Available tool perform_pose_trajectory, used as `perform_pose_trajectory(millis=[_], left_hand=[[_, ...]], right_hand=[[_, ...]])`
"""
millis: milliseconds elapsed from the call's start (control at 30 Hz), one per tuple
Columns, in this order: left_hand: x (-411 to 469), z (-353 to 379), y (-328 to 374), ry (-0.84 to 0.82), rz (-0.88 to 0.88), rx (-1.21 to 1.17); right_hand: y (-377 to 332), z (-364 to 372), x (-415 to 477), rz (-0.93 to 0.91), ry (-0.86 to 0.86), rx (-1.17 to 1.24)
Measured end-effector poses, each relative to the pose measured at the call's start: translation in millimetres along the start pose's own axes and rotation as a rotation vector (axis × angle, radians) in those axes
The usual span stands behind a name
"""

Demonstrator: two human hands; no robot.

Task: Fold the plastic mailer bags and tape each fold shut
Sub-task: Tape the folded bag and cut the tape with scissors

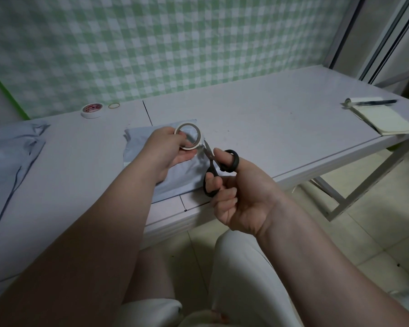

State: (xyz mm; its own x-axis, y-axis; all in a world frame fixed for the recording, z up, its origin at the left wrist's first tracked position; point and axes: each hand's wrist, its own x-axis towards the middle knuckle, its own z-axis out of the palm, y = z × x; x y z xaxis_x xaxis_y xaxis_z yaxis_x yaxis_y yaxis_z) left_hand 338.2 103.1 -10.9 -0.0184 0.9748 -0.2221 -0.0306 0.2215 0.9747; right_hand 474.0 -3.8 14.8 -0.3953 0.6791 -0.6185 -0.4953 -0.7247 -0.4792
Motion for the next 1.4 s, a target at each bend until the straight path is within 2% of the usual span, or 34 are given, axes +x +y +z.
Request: perform_pose_trajectory(millis=[1400], left_hand=[[-1,-1,-1,-0.006,0.002,0.015]], right_hand=[[0,-4,20,-0.054,-0.006,-0.077]])
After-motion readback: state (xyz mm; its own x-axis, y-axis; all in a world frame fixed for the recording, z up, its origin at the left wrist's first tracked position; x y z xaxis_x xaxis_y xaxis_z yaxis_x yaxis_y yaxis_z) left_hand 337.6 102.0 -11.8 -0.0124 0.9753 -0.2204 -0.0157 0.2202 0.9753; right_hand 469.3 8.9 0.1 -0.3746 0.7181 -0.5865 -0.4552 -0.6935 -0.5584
